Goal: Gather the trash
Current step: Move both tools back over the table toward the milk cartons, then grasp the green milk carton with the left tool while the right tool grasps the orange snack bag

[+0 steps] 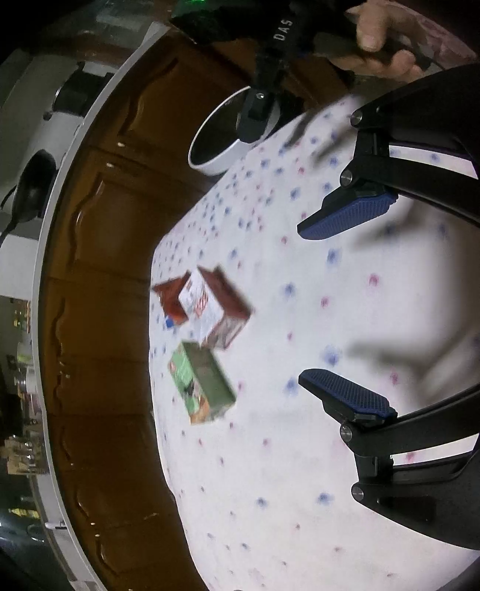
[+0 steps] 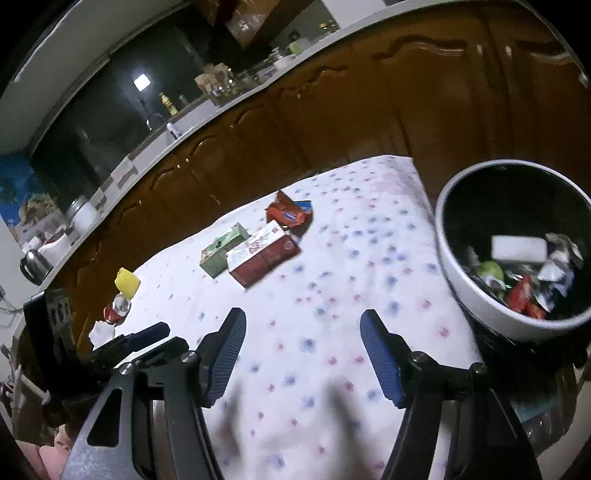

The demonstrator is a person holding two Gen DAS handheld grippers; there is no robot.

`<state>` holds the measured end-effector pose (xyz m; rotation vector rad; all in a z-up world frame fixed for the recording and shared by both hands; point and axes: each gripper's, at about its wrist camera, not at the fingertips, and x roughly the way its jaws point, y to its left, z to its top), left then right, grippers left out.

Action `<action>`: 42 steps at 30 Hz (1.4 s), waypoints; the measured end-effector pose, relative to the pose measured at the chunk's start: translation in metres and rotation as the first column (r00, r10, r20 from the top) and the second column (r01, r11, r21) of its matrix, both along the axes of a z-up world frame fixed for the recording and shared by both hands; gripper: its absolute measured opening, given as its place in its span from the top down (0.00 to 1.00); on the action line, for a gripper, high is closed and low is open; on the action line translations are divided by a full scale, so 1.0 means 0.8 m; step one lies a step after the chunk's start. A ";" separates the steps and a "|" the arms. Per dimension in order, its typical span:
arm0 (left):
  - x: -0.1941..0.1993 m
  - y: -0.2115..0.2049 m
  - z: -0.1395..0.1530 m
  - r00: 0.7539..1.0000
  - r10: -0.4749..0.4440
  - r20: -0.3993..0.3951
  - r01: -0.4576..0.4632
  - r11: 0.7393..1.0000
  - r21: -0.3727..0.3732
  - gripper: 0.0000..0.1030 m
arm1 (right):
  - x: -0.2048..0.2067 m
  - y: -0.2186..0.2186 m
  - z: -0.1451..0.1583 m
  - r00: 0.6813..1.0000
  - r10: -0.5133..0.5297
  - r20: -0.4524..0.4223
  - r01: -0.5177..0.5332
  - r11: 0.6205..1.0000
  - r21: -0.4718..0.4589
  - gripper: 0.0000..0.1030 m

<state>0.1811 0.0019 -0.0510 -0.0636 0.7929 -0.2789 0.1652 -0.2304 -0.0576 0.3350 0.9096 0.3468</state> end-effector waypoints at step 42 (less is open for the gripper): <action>0.195 0.045 -0.046 0.989 -0.146 -0.019 0.146 0.958 0.246 0.45 | 0.223 0.092 -0.068 0.991 0.120 -0.055 -0.125 0.988 -0.094 1.00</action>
